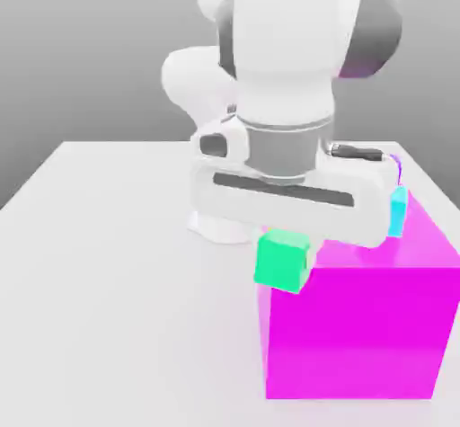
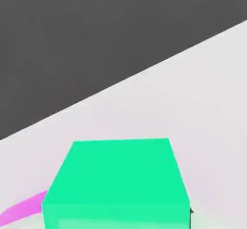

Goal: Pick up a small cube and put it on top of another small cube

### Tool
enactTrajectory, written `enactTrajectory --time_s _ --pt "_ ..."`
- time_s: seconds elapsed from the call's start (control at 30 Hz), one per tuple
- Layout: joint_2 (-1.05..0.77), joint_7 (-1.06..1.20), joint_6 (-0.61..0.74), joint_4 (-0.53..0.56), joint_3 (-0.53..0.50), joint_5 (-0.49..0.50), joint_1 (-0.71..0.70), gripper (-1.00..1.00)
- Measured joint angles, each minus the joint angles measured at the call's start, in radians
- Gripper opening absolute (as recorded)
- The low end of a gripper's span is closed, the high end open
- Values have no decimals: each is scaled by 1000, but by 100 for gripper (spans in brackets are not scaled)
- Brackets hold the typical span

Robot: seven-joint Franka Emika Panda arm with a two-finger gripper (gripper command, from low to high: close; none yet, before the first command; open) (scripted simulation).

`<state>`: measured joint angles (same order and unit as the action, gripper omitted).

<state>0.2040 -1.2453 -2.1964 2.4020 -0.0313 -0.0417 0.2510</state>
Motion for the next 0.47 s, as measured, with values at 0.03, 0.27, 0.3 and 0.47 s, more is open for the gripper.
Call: enactTrajectory --time_s 0.03,0.27,0.3,0.47 --pt "33 24 32 1 20 4 21 -100" --pt "214 207 162 50 111 -2 157 -100" --pt "207 214 130 74 115 -3 160 -100" --pt "183 219 54 125 120 -5 162 100"
